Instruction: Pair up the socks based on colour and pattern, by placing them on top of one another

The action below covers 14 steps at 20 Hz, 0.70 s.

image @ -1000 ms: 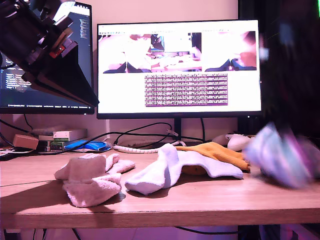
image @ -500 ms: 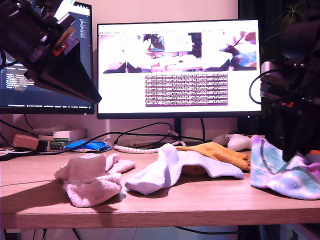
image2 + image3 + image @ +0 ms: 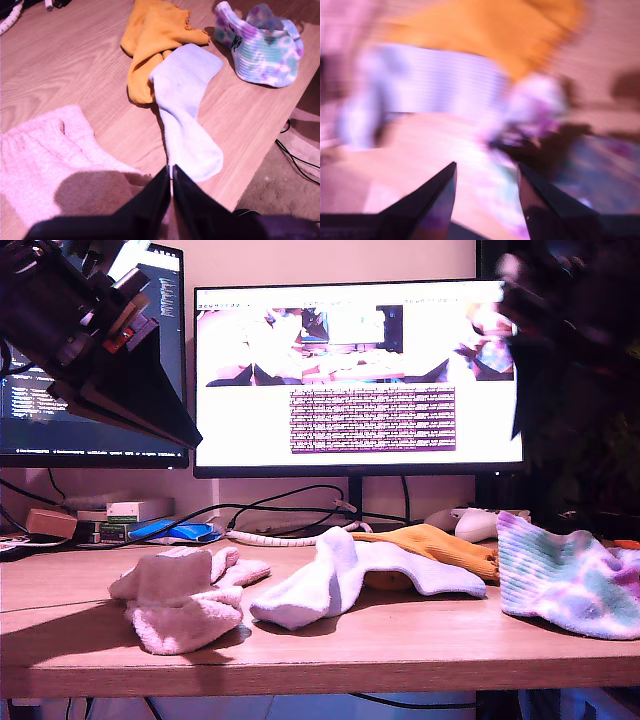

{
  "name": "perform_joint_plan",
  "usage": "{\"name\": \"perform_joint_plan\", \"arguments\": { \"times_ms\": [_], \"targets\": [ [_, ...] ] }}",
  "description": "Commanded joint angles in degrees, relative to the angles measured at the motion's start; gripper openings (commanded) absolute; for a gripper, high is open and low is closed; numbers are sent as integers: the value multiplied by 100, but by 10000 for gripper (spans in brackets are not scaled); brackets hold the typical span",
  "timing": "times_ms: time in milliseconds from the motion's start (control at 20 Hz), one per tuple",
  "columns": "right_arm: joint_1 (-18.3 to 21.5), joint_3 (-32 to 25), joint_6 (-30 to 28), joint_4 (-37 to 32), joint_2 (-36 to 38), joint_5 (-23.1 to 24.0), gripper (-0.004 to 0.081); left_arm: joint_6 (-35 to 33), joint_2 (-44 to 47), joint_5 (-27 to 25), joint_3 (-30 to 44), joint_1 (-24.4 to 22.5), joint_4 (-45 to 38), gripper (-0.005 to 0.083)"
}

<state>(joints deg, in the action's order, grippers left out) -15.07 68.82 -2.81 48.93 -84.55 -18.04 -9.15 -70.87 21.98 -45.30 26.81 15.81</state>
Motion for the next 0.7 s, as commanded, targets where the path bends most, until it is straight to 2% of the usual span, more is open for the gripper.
{"name": "perform_joint_plan", "arguments": {
  "times_ms": [0, 300, 500, 650],
  "targets": [
    [-372, -44, 197, -50, -79, -46, 341, 15, 37, 2, 146, -7, -39, -23],
    [-1460, -44, 1130, -756, -420, -44, 378, 17, 39, -59, 146, -28, -37, -23],
    [-1858, -11, 1556, -1276, -955, -48, 442, 20, 39, -151, 144, -201, 48, -23],
    [-2017, 256, 1644, -1357, -1425, -39, 446, 17, 39, -151, 144, -271, 140, -23]
  ]
}}
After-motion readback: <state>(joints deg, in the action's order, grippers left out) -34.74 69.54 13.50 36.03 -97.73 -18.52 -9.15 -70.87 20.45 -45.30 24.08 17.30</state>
